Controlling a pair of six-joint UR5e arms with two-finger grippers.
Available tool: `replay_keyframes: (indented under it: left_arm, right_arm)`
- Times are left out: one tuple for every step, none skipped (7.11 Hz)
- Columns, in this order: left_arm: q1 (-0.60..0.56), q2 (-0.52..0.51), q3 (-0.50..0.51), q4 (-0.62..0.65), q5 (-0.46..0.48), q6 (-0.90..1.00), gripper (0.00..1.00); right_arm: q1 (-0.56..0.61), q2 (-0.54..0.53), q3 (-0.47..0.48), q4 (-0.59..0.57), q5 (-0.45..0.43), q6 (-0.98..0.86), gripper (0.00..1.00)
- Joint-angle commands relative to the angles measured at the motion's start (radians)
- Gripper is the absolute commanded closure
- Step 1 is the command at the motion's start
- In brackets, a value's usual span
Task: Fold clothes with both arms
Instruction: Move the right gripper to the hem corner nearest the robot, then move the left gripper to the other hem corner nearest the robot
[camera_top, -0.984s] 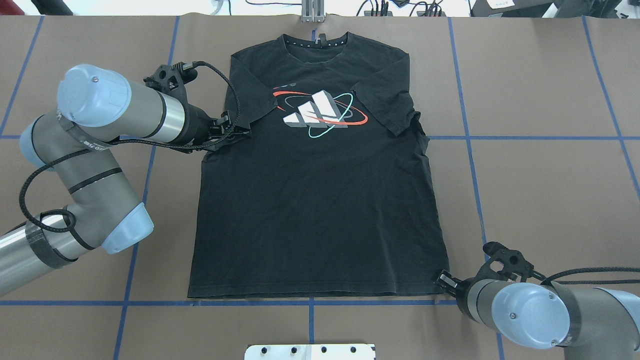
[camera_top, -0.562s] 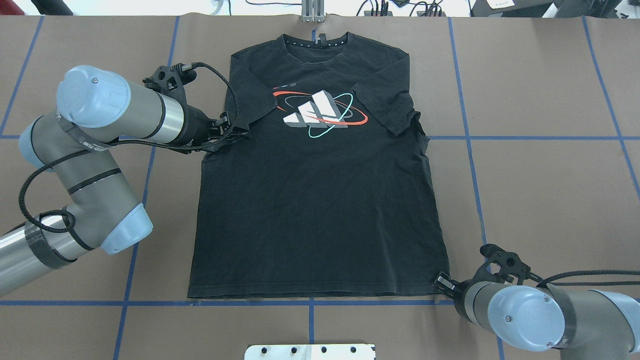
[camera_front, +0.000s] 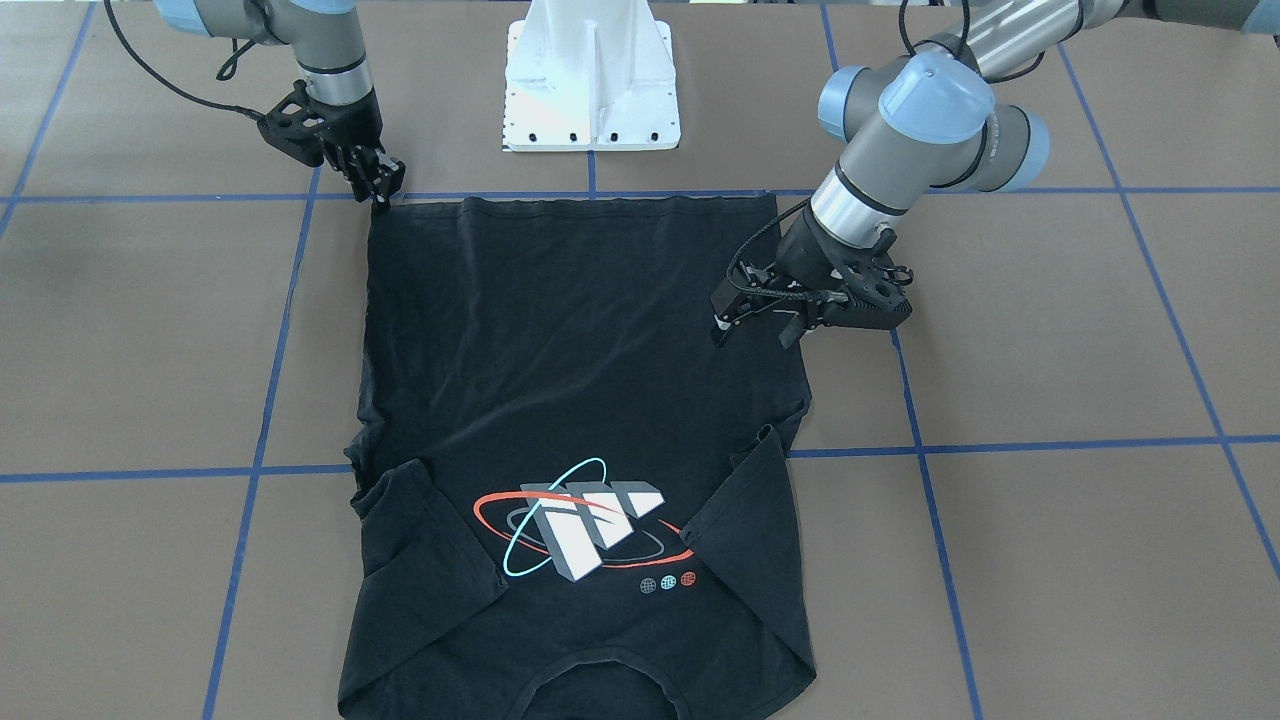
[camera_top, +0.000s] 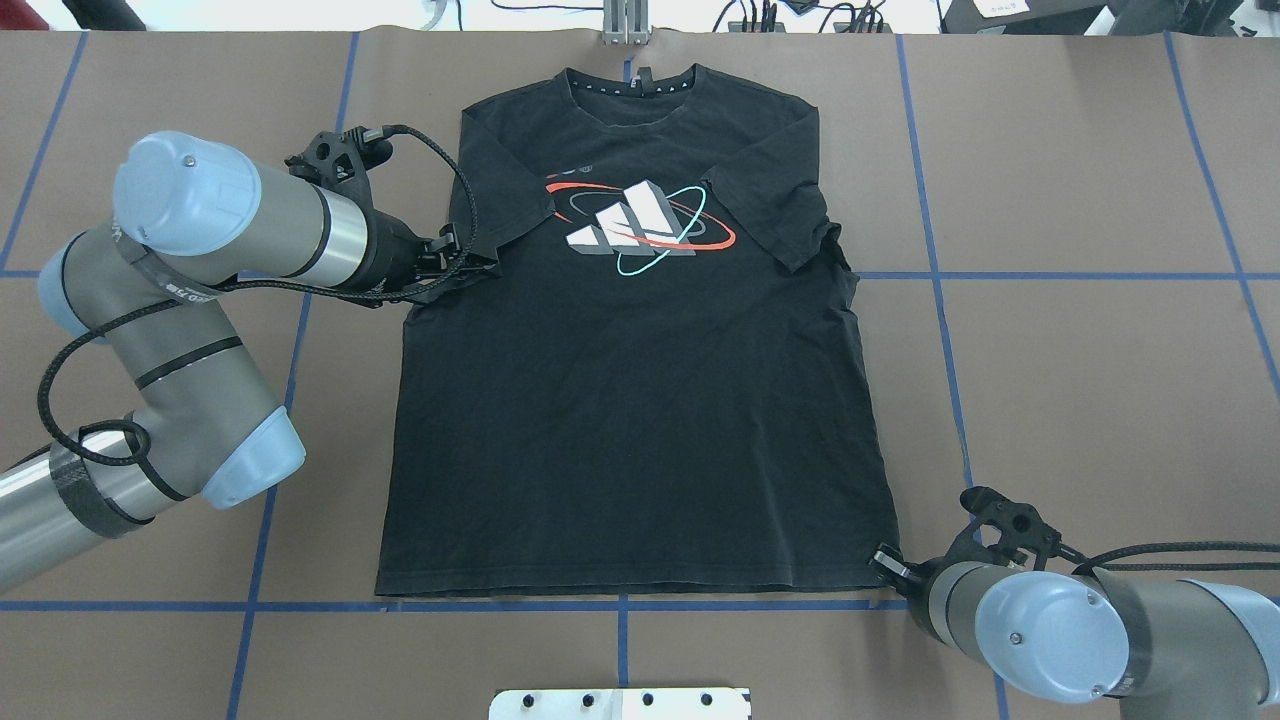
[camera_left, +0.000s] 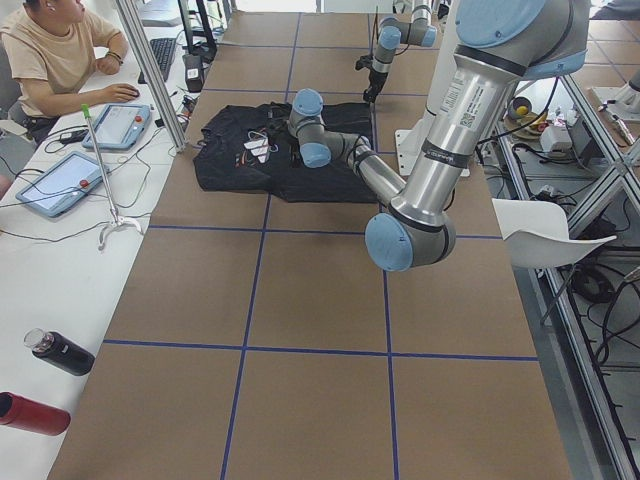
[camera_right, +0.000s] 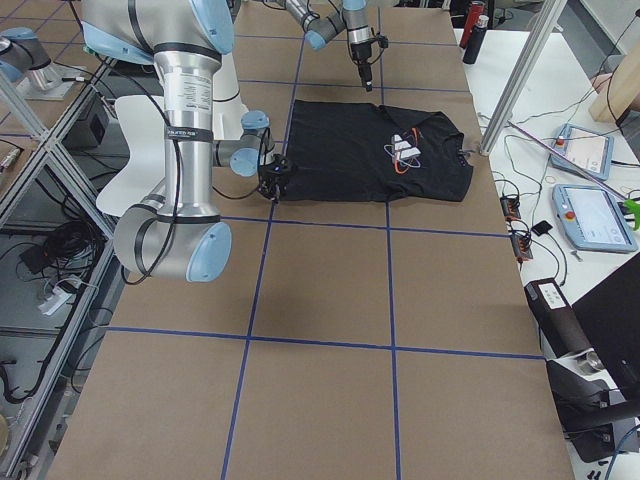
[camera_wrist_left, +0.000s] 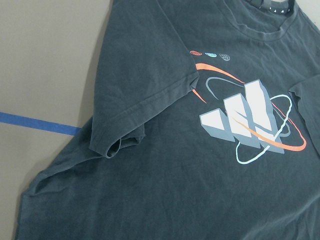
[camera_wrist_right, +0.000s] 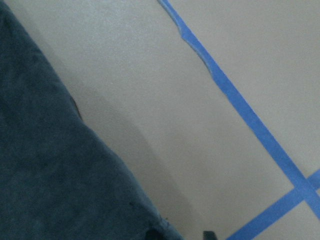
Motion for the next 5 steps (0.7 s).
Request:
replay_keyframes:
  left_arm:
    - [0.002,-0.002,-0.001,0.001,-0.001,-0.011,0.01]
    - [0.05,0.0,-0.015,0.001,0.03,-0.12,0.01]
    - [0.139,0.027,-0.049,0.005,0.164,-0.171,0.01]
    - [0.203,0.046,-0.101,0.058,0.267,-0.199,0.0]
    - [0.251,0.049,-0.179,0.222,0.311,-0.201,0.0]
  right_arm:
    - [0.001,-0.002,0.014,0.0,0.0,0.0,1.0]
    - [0.002,-0.008,0.027,0.0,0.006,-0.001,1.0]
    - [0.004,-0.031,0.067,0.0,0.011,-0.003,1.0]
    - [0.007,-0.057,0.099,0.0,0.022,-0.003,1.0]
    - [0.011,-0.067,0.112,0.0,0.031,-0.003,1.0]
